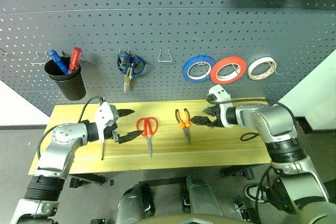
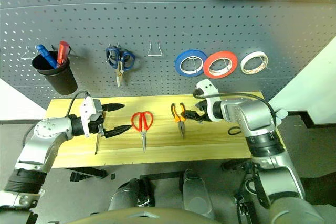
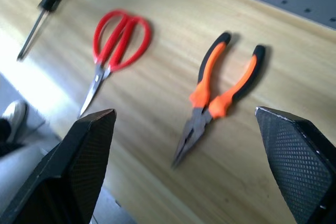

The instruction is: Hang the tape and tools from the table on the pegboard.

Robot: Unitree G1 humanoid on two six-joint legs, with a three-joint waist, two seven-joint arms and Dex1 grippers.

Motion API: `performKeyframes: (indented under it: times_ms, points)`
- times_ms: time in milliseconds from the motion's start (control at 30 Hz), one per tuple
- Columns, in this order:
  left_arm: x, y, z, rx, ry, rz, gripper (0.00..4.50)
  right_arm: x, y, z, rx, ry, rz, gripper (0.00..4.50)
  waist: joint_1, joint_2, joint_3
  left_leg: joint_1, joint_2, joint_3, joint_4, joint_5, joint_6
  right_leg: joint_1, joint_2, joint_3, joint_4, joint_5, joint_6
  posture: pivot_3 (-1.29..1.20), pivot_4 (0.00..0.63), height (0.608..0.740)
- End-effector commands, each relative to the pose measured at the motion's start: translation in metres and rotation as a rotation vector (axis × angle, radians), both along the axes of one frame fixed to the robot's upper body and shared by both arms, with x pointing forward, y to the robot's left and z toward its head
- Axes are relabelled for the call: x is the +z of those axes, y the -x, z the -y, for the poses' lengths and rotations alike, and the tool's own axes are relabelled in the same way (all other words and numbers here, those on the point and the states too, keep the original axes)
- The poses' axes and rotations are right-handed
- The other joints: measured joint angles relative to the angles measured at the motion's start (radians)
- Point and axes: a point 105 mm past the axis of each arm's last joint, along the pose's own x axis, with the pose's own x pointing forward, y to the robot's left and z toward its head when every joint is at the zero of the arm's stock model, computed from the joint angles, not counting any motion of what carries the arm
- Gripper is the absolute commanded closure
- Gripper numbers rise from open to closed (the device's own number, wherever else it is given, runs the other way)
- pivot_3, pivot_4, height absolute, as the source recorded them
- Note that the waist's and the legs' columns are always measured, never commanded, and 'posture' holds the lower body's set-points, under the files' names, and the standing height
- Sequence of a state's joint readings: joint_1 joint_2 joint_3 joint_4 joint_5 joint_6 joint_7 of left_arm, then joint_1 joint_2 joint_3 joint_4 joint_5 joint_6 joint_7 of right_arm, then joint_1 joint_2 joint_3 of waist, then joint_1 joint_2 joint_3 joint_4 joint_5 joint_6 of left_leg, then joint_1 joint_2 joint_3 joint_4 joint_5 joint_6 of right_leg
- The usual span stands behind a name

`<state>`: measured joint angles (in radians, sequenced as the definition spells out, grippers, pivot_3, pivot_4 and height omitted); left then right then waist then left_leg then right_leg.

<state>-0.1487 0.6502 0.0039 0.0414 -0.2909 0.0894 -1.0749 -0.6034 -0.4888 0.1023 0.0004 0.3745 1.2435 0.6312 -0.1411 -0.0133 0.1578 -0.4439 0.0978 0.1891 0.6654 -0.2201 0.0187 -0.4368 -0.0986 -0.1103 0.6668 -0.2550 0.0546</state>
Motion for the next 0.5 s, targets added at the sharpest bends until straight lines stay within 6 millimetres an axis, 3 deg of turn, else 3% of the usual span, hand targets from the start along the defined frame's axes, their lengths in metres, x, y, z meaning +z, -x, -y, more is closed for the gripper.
performKeyframes:
  times_ms: [33, 267, 500]
  points:
    - [-0.002, 0.002, -0.011, -0.019, -0.061, 0.033, 0.0, 0.002, -0.009, -0.006, -0.063, 0.009, -0.052, 0.06, 0.01, 0.0, 0.0, 0.0, 0.0, 0.0, 0.0, 0.0, 0.0, 0.0, 0.0, 0.0, 0.0, 0.0, 0.0, -0.13, 0.175, 0.73]
    - [0.001, -0.002, -0.02, 0.03, -0.037, 0.034, 0.0, -0.011, -0.021, -0.032, -0.062, 0.058, -0.082, 0.06, 0.039, 0.003, 0.022, 0.0, 0.0, 0.001, 0.0, -0.001, 0.002, -0.002, -0.004, 0.0, 0.0, -0.001, -0.005, -0.09, 0.266, 0.73]
    - [0.018, 0.006, -0.009, 0.026, 0.034, 0.055, 0.0, -0.005, -0.041, -0.012, -0.249, 0.08, -0.093, 0.06, 0.059, 0.005, 0.091, -0.001, 0.0, 0.001, 0.0, -0.001, 0.002, -0.003, -0.005, 0.0, 0.0, -0.001, -0.007, -0.04, 0.358, 0.73]
